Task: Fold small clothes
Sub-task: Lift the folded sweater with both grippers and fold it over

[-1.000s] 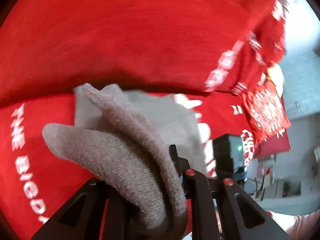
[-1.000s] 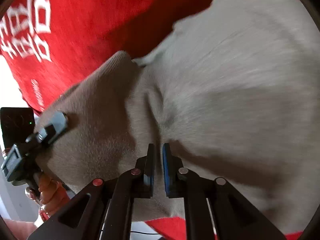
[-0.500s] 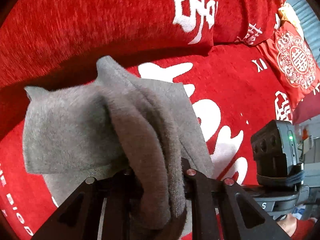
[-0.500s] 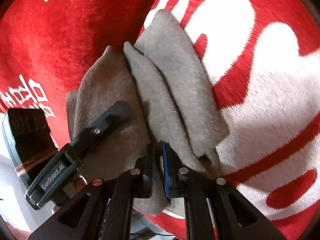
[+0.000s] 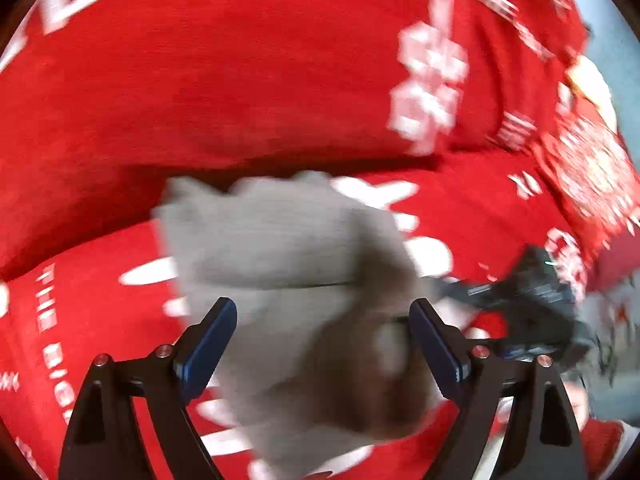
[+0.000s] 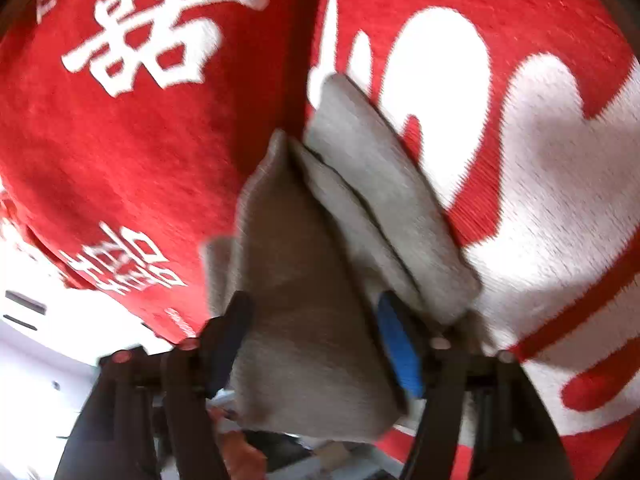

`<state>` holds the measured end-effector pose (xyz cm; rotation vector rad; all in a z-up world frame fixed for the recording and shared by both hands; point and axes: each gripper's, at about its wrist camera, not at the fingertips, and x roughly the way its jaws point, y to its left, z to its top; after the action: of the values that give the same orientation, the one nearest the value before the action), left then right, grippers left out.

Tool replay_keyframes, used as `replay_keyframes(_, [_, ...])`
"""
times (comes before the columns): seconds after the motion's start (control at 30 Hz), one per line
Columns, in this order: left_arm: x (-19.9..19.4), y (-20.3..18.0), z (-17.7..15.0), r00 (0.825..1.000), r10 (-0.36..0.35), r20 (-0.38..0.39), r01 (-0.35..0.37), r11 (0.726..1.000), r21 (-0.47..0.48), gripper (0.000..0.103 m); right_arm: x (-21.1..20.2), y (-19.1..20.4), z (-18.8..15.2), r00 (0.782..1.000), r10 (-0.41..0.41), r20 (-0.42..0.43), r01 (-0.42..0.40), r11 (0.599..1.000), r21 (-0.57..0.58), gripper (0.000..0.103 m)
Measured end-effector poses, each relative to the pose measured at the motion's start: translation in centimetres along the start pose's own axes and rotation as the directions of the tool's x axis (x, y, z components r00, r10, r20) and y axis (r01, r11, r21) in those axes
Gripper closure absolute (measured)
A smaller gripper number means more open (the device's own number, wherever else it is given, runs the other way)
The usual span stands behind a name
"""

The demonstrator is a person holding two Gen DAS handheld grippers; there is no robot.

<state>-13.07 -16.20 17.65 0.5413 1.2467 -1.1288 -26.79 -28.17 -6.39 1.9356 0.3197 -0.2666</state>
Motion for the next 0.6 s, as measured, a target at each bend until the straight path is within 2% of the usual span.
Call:
replay_keyframes(0.1, [0.5, 3.8, -0.5, 0.993, 0.108, -0.038, -0.111, 0.991, -0.079, 0.014, -0.3, 1.2, 0.6, 1.000, 0.012, -0.019, -0.012, 1.000, -0.027, 0.024])
replay_keyframes(0.17, [2.0, 5.7, -0.6, 0.988, 0.128, -0.090, -0.138, 0.983, -0.121, 0.014, 0.4, 3.5, 0.7, 0.998, -0.035, -0.043, 0.030, 0.994, -0.101, 0.023])
replay_keyframes(0.23, [3.4, 6.3, -0.4, 0.984, 0.144, -0.104, -0.158, 0.978, -0.135, 0.014, 0.7, 5.5, 0.8, 0.992, -0.106, -0.070, 0.090, 0.975, -0.202, 0.023])
replay_keyframes(0.33, [5.6, 4.9, 1.2, 0.989, 0.119, -0.091, -0.131, 0.982, -0.139, 0.014, 1.2, 6.4, 1.0, 0.978, -0.190, -0.090, 0.158, 0.948, -0.276, 0.023])
replay_keyframes(0.47, [7.1, 0.6, 4.4, 0.998, 0.043, -0.048, -0.047, 0.996, -0.078, 0.014, 0.7, 4.4, 1.5, 0.978, -0.191, -0.080, 0.170, 0.961, -0.216, 0.023])
replay_keyframes(0.53, [7.0, -0.5, 5.0, 0.999, 0.016, -0.037, -0.018, 0.998, -0.058, 0.014, 0.1, 3.0, 1.2, 0.979, -0.186, -0.078, 0.171, 0.970, -0.174, 0.023])
replay_keyframes(0.6, [6.1, -0.4, 4.7, 1.000, 0.022, -0.021, -0.023, 0.999, -0.049, 0.014, -0.1, 2.2, 0.7, 0.977, -0.194, -0.084, 0.179, 0.971, -0.160, 0.023])
